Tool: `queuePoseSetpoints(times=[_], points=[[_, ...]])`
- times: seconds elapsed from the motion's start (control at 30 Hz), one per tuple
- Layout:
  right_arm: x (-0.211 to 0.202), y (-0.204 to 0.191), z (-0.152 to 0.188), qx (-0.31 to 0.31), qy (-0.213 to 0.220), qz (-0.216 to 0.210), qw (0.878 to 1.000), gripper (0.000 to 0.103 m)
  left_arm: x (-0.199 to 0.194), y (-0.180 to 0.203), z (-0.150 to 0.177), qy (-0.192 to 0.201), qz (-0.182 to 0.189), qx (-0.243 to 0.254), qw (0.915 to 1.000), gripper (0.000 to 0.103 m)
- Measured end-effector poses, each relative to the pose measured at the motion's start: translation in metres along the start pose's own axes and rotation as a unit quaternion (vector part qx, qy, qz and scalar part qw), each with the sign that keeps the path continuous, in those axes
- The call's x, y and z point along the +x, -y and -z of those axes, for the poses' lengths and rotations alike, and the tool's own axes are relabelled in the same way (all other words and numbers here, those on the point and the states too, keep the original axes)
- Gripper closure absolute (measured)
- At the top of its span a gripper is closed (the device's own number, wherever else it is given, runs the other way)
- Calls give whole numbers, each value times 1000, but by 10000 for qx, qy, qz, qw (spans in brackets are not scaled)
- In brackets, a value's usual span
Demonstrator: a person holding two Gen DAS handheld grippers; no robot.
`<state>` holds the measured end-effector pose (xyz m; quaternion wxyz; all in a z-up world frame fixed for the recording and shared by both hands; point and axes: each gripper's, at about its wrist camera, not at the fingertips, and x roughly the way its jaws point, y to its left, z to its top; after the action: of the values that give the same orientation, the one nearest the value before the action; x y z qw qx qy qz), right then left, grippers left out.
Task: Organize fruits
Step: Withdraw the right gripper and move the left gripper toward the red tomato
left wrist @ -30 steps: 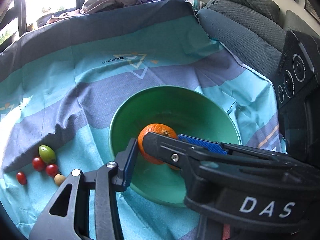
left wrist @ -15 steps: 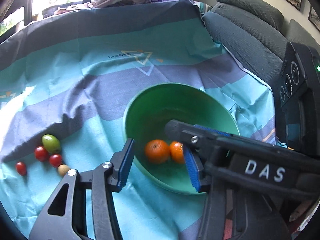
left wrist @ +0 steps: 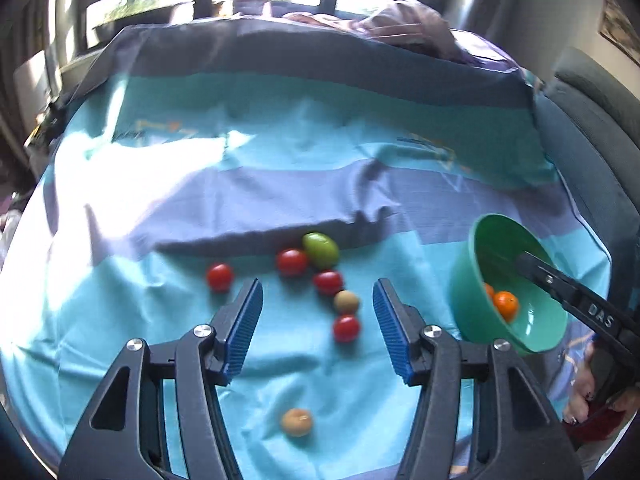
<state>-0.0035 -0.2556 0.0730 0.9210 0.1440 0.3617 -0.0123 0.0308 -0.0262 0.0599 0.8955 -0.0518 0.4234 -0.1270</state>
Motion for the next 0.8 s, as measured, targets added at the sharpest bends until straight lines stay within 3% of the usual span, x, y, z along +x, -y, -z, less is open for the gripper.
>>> queuePoseSetpoints(times=[0.33, 0.67, 0.8], points=[[21, -58, 18, -824, -145, -88, 9965, 57, 10, -67, 1, -214, -452, -815, 9954, 46], [37, -92, 38, -1241, -433, -277, 9909, 57, 22, -74, 1, -422, -365, -951, 9939, 46], [41, -96, 41, -1252, -623, -579, 9885, 57, 29, -77, 1, -525, -409, -1030, 9925, 46]])
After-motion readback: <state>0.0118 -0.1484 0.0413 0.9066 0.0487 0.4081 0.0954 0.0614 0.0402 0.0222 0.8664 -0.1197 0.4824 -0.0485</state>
